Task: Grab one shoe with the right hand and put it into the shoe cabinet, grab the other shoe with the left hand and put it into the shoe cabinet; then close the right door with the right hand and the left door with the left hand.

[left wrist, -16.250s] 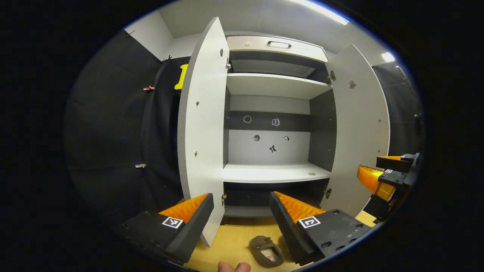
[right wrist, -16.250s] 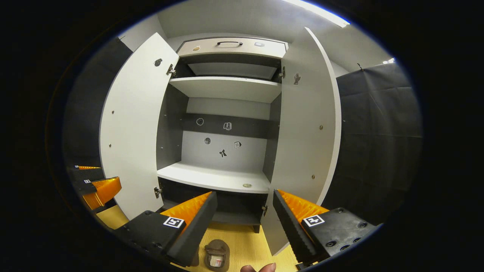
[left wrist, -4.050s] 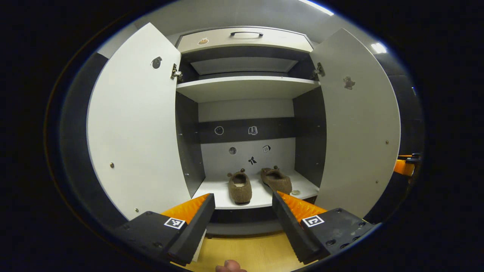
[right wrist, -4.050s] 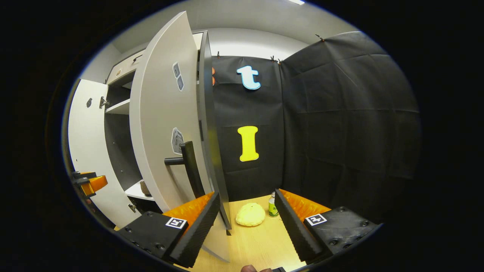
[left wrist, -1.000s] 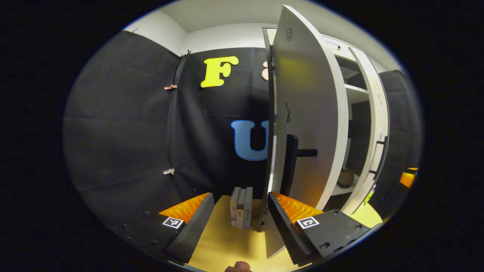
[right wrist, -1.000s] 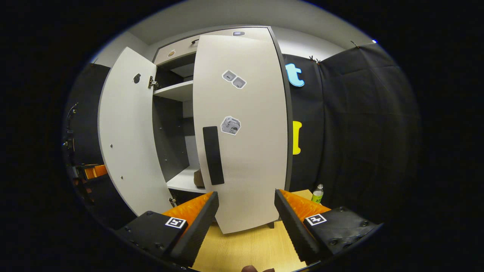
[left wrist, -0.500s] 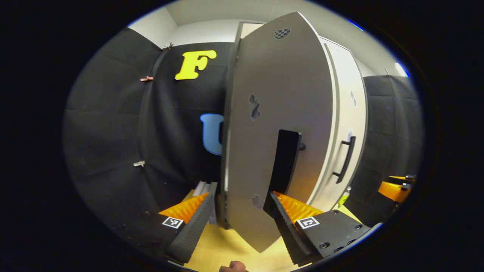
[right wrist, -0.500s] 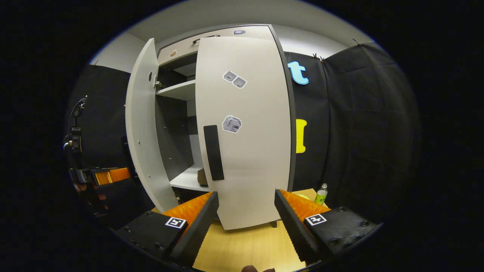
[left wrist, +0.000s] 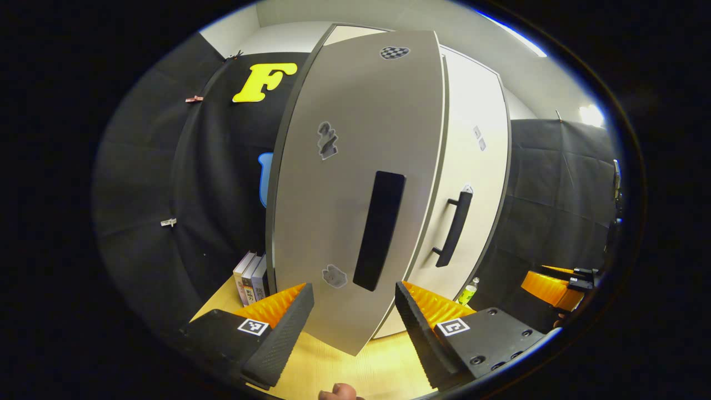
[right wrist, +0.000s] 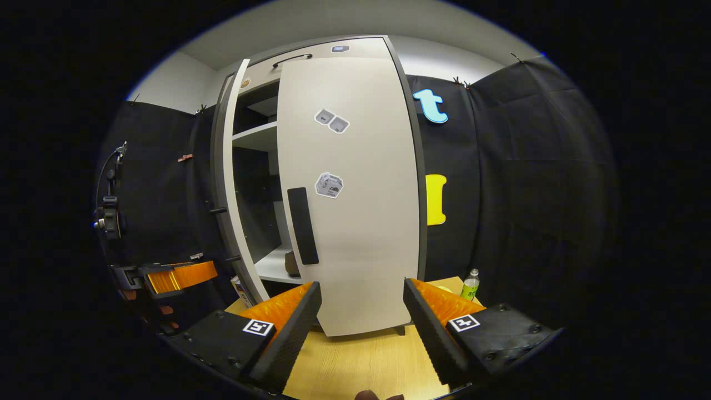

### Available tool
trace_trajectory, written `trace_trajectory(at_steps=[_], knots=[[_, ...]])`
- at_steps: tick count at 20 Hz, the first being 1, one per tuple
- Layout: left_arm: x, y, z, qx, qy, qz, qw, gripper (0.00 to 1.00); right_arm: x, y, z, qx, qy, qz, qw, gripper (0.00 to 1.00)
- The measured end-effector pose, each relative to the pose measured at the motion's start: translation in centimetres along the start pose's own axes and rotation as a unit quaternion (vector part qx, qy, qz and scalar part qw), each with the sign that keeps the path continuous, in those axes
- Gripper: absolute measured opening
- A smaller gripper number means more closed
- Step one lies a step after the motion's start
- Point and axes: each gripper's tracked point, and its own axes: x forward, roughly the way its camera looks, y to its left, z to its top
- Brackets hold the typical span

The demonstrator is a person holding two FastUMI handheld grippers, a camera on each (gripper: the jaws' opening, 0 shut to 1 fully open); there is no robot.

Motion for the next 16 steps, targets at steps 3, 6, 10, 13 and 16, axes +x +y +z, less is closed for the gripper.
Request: trace_trajectory(at_steps=[3,6,10,13,16], knots=[[-0.7,-0.4,0.6,0.018,-0.016,0.004,1.000,0.94,-0.1,0.0,0.2,-0.001,-0.002,-0.001,1.000,0.98],[-1.6,-0.7,1.6,0.039,-0.038,0.010,0.998,0.94,-0.1,-0.1,0.5,-0.006,-0.009,-0.008,1.000,0.98],[-2.9,-0.6,3.2,0.067,-0.067,0.020,0.995,0.90,-0.2,0.3,0.9,-0.015,-0.016,-0.011,1.000,0.98],[-4.1,-0.1,4.0,0.078,-0.086,0.030,0.993,0.94,-0.5,0.5,1.4,-0.022,-0.026,-0.015,0.999,0.98],[-4.9,-0.1,3.9,0.070,-0.092,0.026,0.993,0.94,-0.9,1.0,1.9,-0.028,-0.037,-0.016,0.999,0.98]])
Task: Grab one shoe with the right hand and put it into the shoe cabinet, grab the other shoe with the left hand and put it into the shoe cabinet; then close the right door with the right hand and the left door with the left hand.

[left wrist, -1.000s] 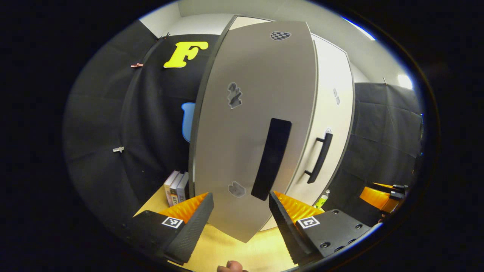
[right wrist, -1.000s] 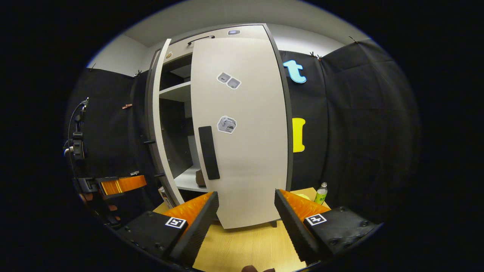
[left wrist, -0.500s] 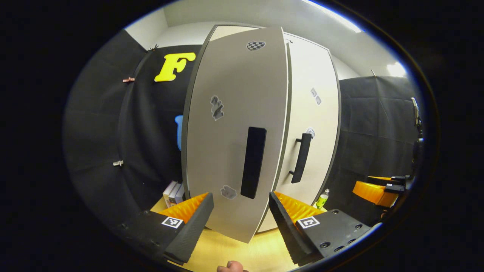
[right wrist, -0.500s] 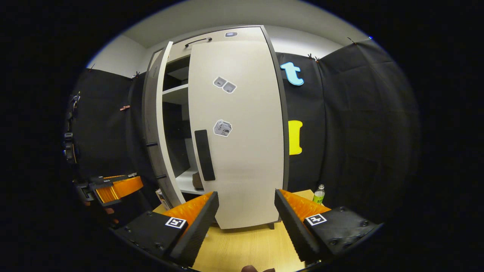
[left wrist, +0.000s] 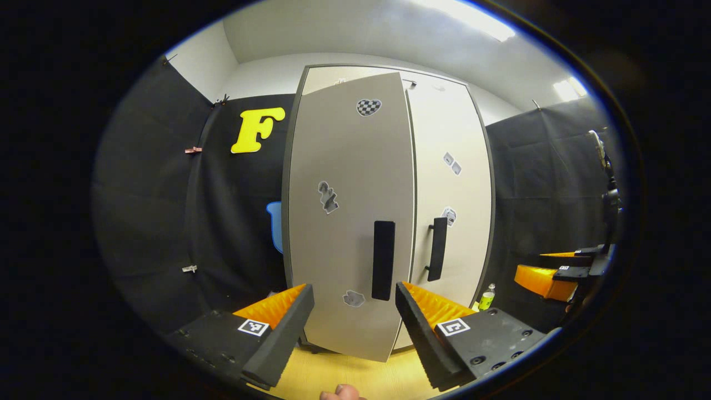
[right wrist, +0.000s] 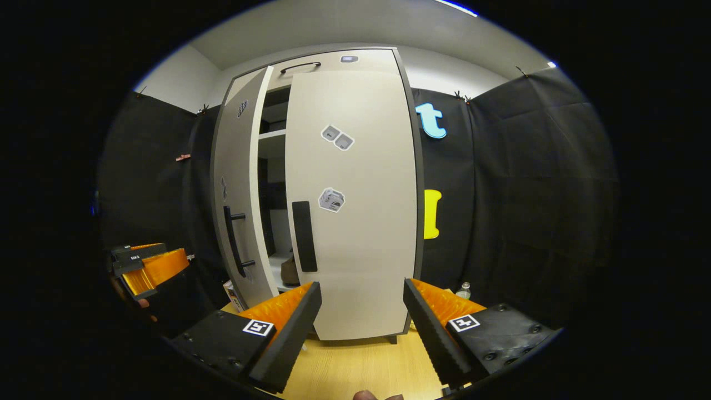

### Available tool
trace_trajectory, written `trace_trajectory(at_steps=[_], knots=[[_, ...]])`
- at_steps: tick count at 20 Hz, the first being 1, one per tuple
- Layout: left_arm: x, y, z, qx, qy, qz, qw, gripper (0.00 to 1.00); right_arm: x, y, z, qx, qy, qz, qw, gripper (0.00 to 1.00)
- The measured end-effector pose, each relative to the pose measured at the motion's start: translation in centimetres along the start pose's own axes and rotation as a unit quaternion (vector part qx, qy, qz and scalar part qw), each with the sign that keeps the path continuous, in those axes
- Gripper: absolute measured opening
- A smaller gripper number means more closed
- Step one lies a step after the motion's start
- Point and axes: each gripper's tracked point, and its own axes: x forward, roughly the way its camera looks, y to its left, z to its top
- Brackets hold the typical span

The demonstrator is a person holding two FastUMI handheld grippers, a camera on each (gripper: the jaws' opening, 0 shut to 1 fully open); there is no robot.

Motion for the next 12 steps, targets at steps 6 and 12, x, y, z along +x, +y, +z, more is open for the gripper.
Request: trace_trajectory(at_steps=[6,12], knots=[[-1.2,0.4,-1.1,0.001,0.013,-0.001,1.000,0.94,-0.5,0.9,-0.1,-0.007,-0.004,0.001,1.000,0.98],[-1.7,0.4,-1.4,0.008,0.017,-0.004,1.000,0.94,-1.0,1.0,-0.2,-0.003,-0.003,0.001,1.000,0.98]])
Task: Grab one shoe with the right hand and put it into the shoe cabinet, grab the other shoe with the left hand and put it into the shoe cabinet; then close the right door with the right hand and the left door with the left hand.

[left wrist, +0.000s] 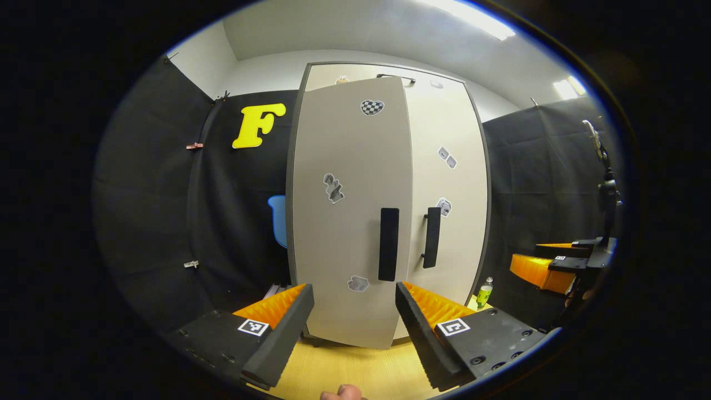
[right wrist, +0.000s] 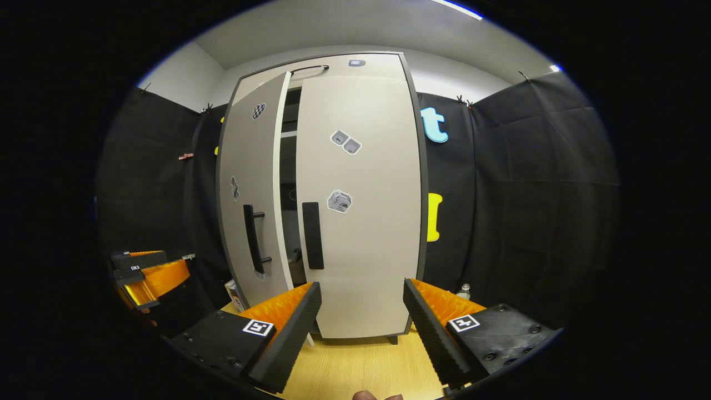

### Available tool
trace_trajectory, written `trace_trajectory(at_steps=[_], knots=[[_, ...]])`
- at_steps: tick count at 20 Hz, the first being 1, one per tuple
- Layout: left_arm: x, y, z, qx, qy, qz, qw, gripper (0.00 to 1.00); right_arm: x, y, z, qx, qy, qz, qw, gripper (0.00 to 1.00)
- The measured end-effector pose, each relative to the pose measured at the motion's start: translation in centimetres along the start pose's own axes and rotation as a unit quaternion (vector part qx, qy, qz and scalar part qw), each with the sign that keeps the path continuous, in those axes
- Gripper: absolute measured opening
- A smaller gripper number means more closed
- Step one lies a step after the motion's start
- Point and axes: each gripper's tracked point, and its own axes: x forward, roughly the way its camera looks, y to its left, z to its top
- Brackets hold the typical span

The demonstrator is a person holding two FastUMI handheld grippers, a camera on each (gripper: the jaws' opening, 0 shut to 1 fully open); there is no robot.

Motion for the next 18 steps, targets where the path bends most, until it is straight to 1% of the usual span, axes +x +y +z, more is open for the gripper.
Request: trace_trajectory(at_steps=[5,6,7,18], knots=[[-0.10,-0.31,-0.02,-0.001,0.001,-0.003,1.000,0.94,-0.21,0.34,0.13,-0.003,0.001,0.004,1.000,0.98],[-0.05,-0.24,-0.03,-0.001,0.001,-0.004,1.000,0.91,-0.21,0.31,0.19,-0.004,0.001,0.004,1.000,0.98],[-0.02,-0.28,-0.10,-0.002,0.002,-0.004,1.000,0.94,-0.16,0.33,0.18,-0.004,0.001,0.004,1.000,0.98],[-0.17,-0.16,-0.58,-0.001,0.009,0.000,1.000,0.94,-0.14,0.58,0.19,-0.004,0.006,0.006,1.000,0.98]])
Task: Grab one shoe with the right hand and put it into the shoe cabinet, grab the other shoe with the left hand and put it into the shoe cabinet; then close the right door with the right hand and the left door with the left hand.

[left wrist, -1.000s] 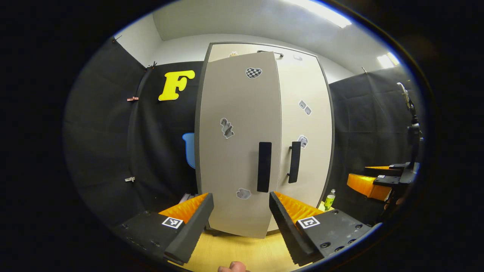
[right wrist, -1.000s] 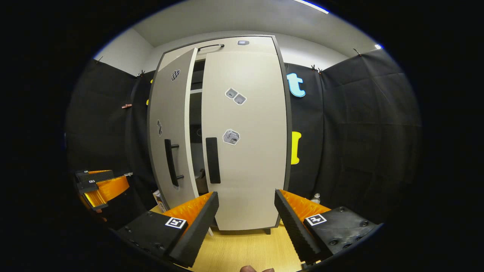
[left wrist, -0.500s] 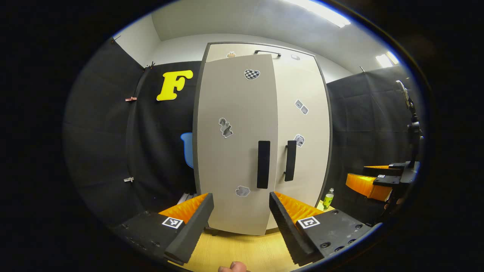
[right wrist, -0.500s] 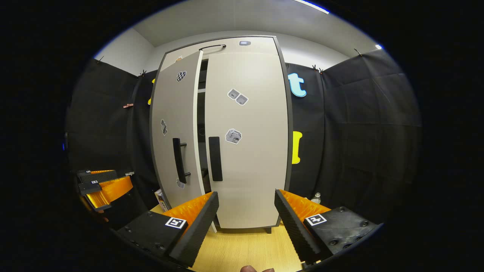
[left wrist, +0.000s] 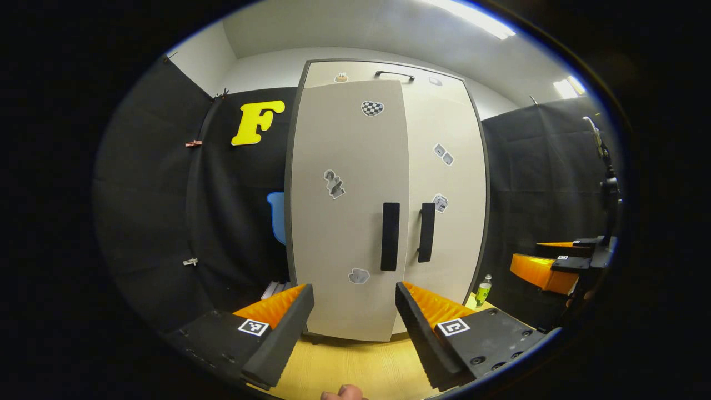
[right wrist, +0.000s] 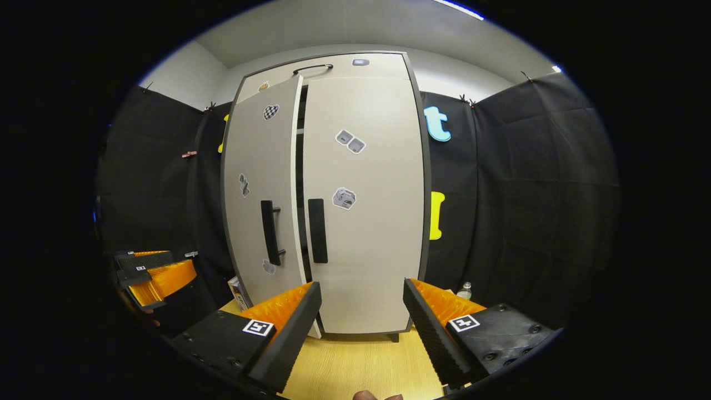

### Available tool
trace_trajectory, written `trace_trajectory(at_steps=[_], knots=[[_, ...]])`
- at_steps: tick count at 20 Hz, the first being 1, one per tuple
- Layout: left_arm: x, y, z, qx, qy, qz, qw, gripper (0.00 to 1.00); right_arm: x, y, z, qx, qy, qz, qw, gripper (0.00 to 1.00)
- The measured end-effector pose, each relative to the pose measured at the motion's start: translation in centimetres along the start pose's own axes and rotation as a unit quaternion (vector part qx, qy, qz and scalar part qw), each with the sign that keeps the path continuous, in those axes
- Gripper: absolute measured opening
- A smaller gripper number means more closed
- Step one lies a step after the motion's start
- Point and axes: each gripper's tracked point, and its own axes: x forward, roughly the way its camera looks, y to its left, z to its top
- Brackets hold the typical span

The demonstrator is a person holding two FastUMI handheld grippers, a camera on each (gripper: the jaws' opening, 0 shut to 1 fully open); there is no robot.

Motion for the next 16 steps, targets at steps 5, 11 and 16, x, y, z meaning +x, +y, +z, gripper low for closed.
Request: trace_trajectory(at_steps=[5,11,16], knots=[[0.19,-0.06,-0.27,-0.004,0.002,0.000,1.000,0.94,0.11,0.02,-0.04,-0.002,0.001,0.000,1.000,0.98],[0.34,0.06,-0.30,-0.001,0.004,0.002,1.000,0.94,0.11,0.14,0.14,0.001,-0.001,-0.001,1.000,0.98],[0.48,-0.08,-0.53,0.003,0.006,0.001,1.000,0.94,0.35,0.37,0.02,0.001,0.000,0.000,1.000,0.98]])
